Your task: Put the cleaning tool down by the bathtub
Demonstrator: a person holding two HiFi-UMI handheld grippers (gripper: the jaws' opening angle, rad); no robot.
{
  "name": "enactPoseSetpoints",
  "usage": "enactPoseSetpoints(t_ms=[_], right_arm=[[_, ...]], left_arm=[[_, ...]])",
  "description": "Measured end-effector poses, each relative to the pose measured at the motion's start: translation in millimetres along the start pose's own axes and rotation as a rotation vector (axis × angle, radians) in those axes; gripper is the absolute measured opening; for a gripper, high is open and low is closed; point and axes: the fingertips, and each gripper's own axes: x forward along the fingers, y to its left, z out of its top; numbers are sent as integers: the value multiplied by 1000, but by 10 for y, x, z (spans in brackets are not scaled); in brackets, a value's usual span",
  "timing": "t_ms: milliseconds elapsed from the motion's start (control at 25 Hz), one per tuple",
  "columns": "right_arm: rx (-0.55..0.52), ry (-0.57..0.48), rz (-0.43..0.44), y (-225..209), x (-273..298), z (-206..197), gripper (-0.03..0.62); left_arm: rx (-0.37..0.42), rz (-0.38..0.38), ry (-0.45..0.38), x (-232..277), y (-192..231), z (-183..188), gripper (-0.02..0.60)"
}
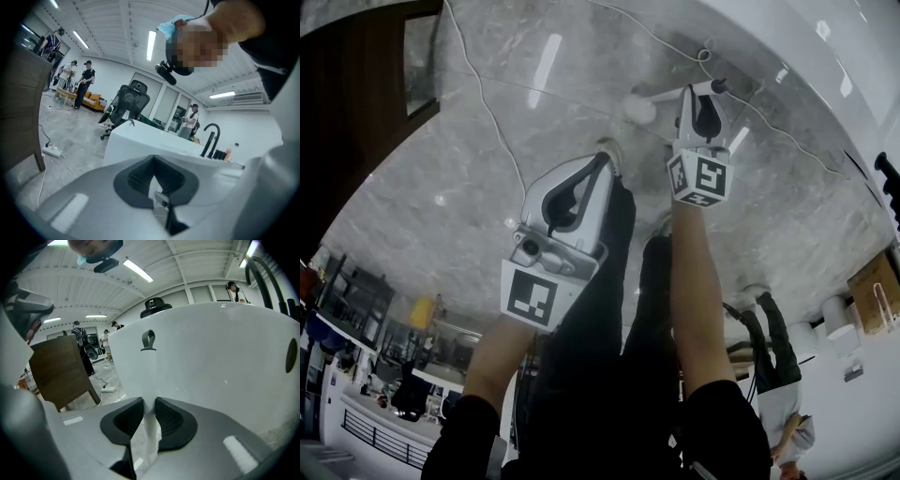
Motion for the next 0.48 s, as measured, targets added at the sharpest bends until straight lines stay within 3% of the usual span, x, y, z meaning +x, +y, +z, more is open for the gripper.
enactPoseSetpoints(t_ms=[480], right_arm=[[-14,52,-3,-56,303,-274,84]], left_arm=[[-10,-10,33,11,109,-140,6]])
